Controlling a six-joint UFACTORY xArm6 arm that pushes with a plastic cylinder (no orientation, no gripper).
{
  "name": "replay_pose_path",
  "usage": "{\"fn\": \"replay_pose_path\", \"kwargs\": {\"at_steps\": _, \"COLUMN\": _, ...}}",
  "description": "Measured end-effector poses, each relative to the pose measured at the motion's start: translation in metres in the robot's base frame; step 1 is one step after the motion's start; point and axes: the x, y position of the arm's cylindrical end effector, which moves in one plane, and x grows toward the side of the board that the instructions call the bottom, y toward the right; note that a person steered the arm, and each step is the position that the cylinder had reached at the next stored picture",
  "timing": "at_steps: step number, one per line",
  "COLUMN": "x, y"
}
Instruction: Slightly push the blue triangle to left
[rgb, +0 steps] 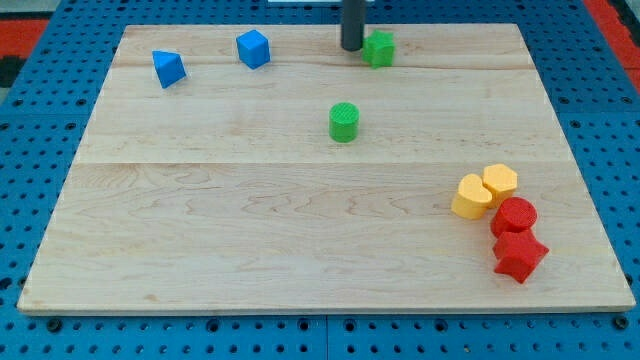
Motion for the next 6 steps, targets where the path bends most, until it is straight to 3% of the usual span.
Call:
{"fn": "replay_pose_path", "kwargs": {"at_steps": 1, "x": 0.0, "y": 0.041}}
{"fn": "replay_pose_path", "kwargs": {"at_steps": 2, "x": 0.001, "y": 0.019}}
{"fn": "replay_pose_path", "kwargs": {"at_steps": 4, "x": 0.073, "y": -0.03}}
{"fn": "replay_pose_path", "kwargs": {"at_steps": 6, "x": 0.057, "y": -0.204}}
